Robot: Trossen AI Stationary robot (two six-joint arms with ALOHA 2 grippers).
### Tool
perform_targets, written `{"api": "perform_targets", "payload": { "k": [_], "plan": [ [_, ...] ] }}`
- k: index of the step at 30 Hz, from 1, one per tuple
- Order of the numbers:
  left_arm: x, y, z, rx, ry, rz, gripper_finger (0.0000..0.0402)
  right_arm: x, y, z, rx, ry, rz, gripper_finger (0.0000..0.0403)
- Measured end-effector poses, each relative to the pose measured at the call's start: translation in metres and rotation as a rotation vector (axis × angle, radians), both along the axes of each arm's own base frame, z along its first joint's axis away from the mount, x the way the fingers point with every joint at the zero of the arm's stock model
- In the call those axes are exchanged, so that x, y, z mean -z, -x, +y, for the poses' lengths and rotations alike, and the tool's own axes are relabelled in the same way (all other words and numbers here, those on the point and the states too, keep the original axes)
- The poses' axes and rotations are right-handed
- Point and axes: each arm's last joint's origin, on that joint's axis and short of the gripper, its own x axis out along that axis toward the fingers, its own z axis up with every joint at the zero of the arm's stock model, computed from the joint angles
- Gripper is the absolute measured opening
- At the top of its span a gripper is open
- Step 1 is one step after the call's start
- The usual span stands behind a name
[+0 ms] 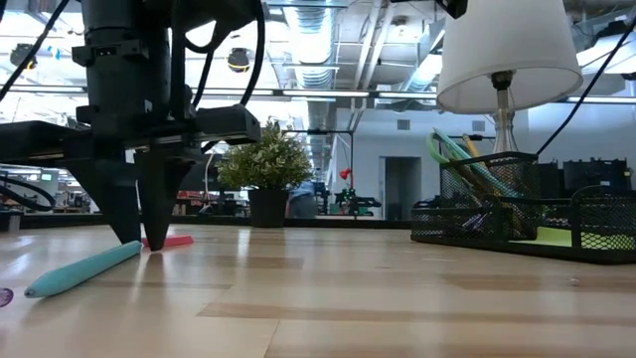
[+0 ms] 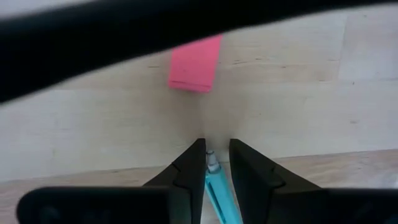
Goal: Pick and place office supplies into organizer
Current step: Put the blue pen into the black desk organizer
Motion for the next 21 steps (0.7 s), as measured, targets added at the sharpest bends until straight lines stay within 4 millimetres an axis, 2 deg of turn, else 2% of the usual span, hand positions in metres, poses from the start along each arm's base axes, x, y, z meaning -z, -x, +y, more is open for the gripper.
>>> {"api": "perform_targets", "payload": {
  "k": [5,13,16,18,21],
  "plan": [
    [0.001,0.004,-0.007,-0.017,-0.012,0.0,0.0045,0.0,0.0,0.0,0.0,0.0,0.001,0.0189],
    [0.0,0.004,-0.007,-0.026,-0.05,-0.021,0.0006,0.0,0.0,0.0,0.0,0.0,0.0,0.0187],
    [-0.003,0.0,-0.008,-0.013,-0.092,-0.05,0.0005,0.0,0.0,0.0,0.004,-0.007,0.0,0.0187],
    [-0.009,-0.008,-0.007,-0.003,-0.124,-0.104,0.0006,0.0,0.0,0.0,0.012,-0.019,-0.002,0.0186],
    [-0.028,-0.019,-0.002,0.01,-0.247,-0.212,0.0003,-0.007,0.008,-0.002,0.021,-0.045,-0.027,0.0183]
  ]
}}
